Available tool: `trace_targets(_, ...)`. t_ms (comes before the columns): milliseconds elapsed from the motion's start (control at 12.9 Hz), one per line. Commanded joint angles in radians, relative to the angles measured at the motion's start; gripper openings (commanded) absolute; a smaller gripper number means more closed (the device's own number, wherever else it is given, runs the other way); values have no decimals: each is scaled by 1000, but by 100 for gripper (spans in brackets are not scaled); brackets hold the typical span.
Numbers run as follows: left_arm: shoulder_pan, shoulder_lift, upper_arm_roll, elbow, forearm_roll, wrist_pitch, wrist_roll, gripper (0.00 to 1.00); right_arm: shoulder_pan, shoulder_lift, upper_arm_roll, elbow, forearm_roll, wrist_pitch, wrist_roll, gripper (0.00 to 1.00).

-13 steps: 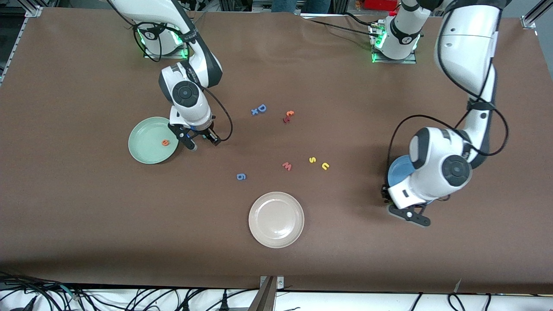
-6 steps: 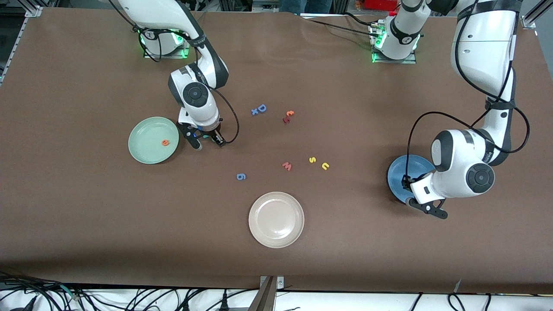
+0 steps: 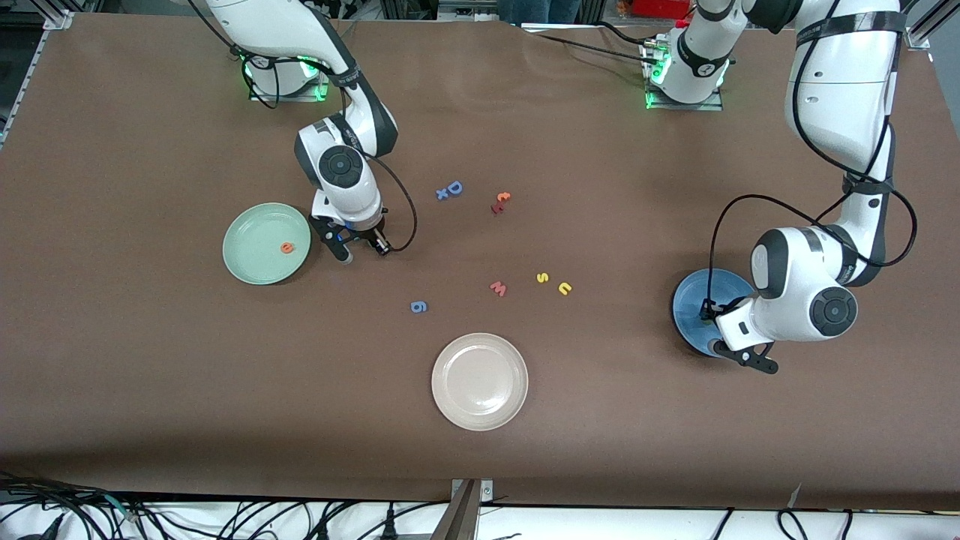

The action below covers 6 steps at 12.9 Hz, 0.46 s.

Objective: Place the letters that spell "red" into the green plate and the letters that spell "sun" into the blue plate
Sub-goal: 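Release the n onto the blue plate while the right gripper reaches the r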

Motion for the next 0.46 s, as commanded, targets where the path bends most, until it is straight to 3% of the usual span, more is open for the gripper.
trace_targets(0, -11, -30, 1, 12, -25, -4, 34, 100, 3, 8, -3, 5, 10, 1, -20, 10)
trace_targets(386, -140, -64, -31, 23, -38, -5, -148, 97, 2, -56, -31, 22, 7, -63, -153, 10)
